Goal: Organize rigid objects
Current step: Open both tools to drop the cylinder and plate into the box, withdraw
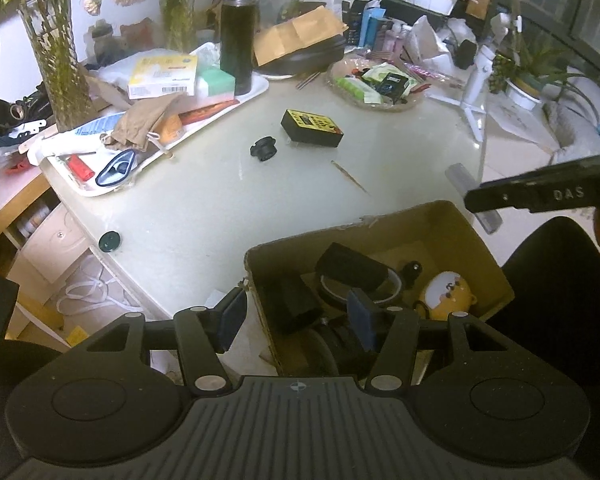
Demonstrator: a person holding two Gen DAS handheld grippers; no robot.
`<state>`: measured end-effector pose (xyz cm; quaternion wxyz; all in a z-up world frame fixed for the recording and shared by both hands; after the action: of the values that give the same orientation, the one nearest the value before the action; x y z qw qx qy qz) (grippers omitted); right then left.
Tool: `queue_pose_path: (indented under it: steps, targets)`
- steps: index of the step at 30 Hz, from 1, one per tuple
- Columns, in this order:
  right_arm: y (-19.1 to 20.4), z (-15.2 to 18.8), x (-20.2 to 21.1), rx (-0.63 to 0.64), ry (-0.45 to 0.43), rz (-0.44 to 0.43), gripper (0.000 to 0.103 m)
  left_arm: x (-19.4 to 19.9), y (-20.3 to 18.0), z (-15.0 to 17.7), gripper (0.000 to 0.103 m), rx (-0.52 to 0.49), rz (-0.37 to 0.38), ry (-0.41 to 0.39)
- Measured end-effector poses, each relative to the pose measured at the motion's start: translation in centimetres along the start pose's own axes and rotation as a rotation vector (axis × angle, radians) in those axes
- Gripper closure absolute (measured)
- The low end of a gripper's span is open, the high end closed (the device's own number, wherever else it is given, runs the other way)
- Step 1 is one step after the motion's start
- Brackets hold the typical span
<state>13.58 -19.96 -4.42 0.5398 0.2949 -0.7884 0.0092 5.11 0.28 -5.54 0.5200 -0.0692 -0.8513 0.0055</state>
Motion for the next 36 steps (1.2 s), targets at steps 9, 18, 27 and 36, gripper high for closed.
queue_pose_path:
  steps: [9, 18, 27, 36]
  targets:
    - [-0.2, 0.0, -2.0, 0.007, 0.024, 0.081, 0.012, 0.2, 0.4, 0.8, 0.048, 0.023, -0.01, 0.004]
    - [-0.1, 1.5, -2.3, -0.003, 0.043, 0.087, 0.0, -0.1, 0.6, 0.8, 0.048, 0.031, -0.026, 0.015]
    - [-1.4, 1.4, -1.7, -0.065, 0.045, 0.083, 0.0, -0.2, 0.7, -0.1, 0.048, 0.03, -0.022, 0.029]
    - [-3.4, -0.7, 0.7, -0.151, -0.01, 0.065, 0.0, 0.6, 1.5, -2.0, 0.047, 0.026, -0.018, 0.017]
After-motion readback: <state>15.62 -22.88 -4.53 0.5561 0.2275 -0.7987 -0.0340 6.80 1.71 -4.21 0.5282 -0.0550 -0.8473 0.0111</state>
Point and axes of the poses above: each gripper's, at about its wrist camera, not at the fingertips, and x roughly against the way its jaws point, y to its left, z to its underside, the point moved 5 cm from there along -x, roughly the way its jaws point, and after that the axes turned 10 degrees about y, right-handed, at the moved point
